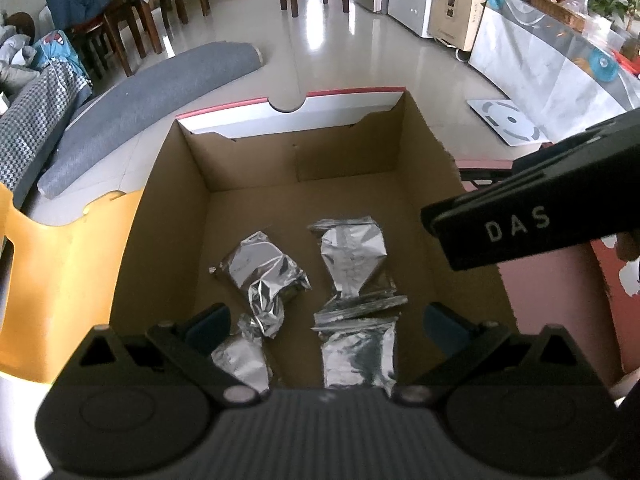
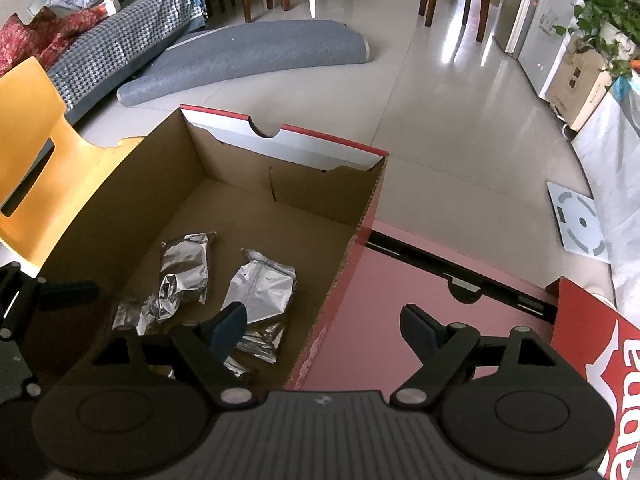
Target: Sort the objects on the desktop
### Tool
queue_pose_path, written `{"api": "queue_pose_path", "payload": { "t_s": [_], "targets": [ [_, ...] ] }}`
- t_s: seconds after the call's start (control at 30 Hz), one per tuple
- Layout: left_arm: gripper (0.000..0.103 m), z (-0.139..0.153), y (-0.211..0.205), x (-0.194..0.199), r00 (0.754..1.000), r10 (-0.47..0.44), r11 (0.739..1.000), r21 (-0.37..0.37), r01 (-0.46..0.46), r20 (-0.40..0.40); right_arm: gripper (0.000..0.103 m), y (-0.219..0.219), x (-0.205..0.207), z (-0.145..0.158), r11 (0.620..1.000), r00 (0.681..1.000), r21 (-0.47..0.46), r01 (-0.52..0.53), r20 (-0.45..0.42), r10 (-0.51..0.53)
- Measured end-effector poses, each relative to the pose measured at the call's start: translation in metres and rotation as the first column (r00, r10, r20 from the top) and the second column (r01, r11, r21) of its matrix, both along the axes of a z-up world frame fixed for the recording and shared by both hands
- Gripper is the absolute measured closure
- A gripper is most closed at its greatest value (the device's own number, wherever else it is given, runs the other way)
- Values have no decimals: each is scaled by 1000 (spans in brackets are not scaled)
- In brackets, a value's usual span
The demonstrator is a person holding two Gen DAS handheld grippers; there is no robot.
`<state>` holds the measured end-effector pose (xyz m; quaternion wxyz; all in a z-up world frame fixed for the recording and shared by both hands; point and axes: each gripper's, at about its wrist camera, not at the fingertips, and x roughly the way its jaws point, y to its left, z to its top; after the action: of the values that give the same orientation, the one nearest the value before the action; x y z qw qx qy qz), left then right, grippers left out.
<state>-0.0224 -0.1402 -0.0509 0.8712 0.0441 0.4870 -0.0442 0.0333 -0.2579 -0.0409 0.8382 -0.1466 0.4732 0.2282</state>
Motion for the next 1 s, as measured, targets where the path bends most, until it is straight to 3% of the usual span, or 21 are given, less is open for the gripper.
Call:
{"api": "queue_pose_path", "payload": {
  "t_s": [0.53,1.0],
  "targets": [
    [0,3,-11,-25,999,41,999,-23,-42,-8,19,-29,-18,12,999,1000,41,1,0,-1],
    [0,7,-14,-49,999,39,999,35,-39,-8,19,-35,-39,15,997,1000,76,-13,-5,14]
  ]
}}
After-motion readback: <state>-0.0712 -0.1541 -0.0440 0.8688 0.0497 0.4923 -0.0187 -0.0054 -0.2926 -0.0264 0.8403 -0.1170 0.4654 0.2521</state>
